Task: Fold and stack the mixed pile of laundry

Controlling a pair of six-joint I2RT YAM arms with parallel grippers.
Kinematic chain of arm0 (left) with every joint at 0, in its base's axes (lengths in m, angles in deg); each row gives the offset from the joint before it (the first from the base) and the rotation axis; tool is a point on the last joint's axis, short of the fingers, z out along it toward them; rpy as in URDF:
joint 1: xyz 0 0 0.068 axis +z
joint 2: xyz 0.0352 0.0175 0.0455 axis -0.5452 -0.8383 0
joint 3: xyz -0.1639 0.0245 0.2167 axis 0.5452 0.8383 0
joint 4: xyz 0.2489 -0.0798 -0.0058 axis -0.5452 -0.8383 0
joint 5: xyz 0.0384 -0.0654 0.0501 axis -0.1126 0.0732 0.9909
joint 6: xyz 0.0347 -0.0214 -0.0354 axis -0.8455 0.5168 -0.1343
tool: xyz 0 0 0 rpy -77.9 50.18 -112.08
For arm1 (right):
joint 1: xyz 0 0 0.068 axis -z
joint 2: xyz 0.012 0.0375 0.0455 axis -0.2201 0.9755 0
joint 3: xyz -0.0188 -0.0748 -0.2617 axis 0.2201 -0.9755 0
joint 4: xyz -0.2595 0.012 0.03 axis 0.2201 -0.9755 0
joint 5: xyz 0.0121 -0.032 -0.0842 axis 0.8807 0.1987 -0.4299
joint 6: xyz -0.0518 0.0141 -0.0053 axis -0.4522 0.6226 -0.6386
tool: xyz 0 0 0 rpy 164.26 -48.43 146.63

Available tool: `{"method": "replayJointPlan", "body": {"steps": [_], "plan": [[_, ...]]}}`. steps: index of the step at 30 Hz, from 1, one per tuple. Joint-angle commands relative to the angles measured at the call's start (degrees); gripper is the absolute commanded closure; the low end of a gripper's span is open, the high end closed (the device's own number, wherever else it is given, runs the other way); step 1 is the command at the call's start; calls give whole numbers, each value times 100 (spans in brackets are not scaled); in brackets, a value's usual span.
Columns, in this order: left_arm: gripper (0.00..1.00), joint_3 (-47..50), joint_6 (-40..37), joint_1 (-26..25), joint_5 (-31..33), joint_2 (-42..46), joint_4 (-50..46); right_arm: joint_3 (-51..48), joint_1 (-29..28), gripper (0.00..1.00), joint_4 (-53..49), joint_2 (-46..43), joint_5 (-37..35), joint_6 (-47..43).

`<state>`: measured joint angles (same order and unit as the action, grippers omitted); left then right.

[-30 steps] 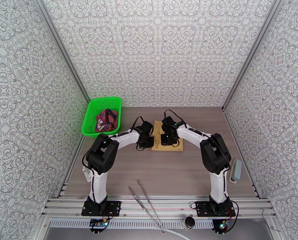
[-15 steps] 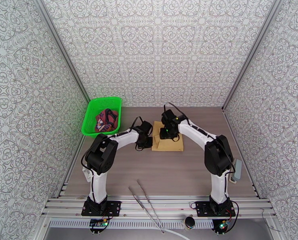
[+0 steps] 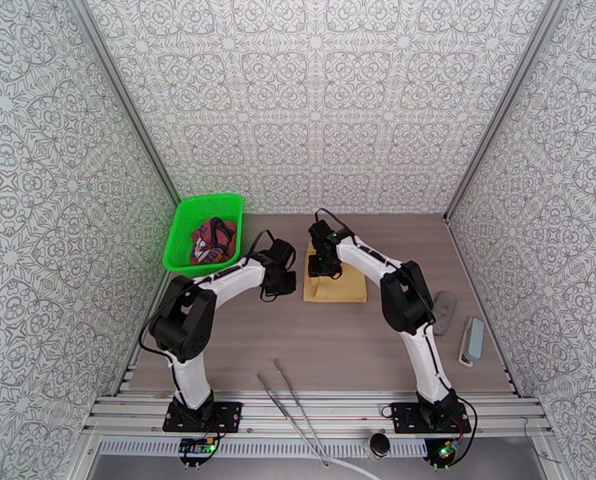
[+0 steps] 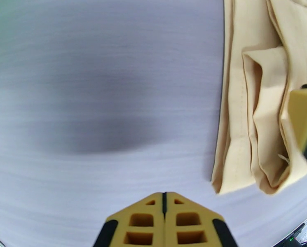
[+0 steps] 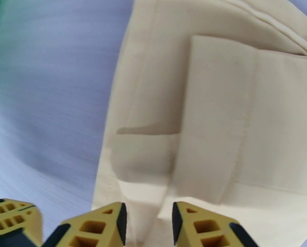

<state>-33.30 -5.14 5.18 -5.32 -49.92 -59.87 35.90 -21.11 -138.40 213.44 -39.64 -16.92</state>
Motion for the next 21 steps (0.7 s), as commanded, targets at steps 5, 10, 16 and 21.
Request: {"method": "replayJointPlan", "body": {"steps": [5,10,16,21], "plan": [[100,182,-148,175,179,345,-153,542,-115,63,-223,409,82,105],[100,262,-131,184,127,311,-78,827,-139,63,-395,750,-82,118],[100,325,-138,191,130,323,-67,1167,-181,66,-576,1192,-368,109],[100,347,-148,216,144,335,-73,1149,-254,80,-529,1303,-431,179]]}}
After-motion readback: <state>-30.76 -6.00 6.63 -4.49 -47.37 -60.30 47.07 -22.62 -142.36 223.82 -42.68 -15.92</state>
